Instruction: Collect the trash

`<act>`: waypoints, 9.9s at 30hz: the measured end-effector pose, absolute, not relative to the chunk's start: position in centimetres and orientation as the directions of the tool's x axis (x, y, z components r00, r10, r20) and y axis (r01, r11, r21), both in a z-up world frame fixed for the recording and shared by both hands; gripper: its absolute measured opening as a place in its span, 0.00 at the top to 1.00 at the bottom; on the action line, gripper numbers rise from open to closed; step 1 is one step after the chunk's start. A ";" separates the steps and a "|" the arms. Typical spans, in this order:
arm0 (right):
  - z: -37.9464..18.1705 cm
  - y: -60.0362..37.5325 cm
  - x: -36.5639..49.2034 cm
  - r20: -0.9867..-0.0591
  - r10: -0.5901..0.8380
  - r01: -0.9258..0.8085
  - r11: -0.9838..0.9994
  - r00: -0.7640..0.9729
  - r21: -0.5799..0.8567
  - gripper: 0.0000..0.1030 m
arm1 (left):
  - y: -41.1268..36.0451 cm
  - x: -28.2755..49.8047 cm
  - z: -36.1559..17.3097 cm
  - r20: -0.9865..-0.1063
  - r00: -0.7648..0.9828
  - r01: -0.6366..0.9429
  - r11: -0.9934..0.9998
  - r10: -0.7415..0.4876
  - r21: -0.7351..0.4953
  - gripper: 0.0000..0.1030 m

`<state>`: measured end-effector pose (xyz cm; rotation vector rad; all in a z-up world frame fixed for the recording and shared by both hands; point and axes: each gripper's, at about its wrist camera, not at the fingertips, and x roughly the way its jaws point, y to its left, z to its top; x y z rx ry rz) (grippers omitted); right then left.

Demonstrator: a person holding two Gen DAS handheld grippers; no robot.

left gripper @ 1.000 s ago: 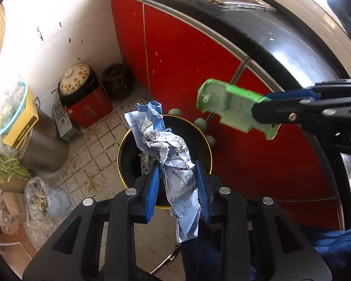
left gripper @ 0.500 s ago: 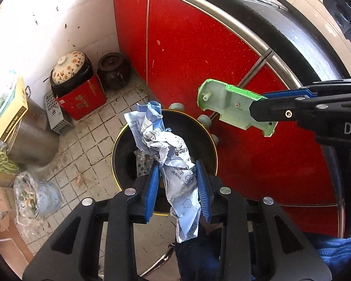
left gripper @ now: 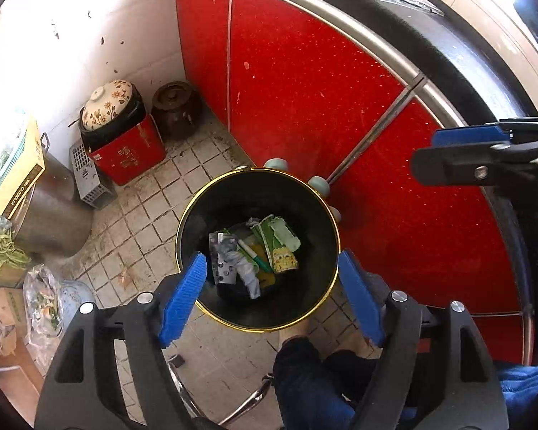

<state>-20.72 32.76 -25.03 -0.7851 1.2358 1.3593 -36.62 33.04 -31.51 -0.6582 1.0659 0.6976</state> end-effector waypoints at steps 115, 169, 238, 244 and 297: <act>-16.2 -12.7 10.8 -0.843 0.316 -0.466 0.880 0.436 0.089 0.51 | 8.4 3.9 -17.2 -0.839 0.545 -0.086 0.995 0.009 -0.045 0.90; -22.3 30.4 -23.4 -0.911 0.371 -0.979 0.020 -0.180 0.201 0.51 | 33.6 -40.0 -27.6 -0.927 0.185 -0.894 0.447 0.326 -0.021 0.91; -5.2 -28.5 -3.5 -0.807 0.053 -0.012 0.998 0.589 0.057 0.07 | 0.9 -2.5 -10.3 -0.861 0.509 0.002 1.000 0.001 0.002 0.07; -5.4 -28.4 -3.3 -0.809 0.065 -0.018 0.998 0.584 0.067 0.07 | 1.0 -2.7 -10.5 -0.863 0.505 -0.002 1.000 0.005 0.004 0.07; -5.3 -27.5 -2.8 -0.811 0.080 -0.035 0.997 0.580 0.072 0.07 | 1.7 -2.8 -10.1 -0.853 0.522 -0.002 1.000 0.009 0.009 0.07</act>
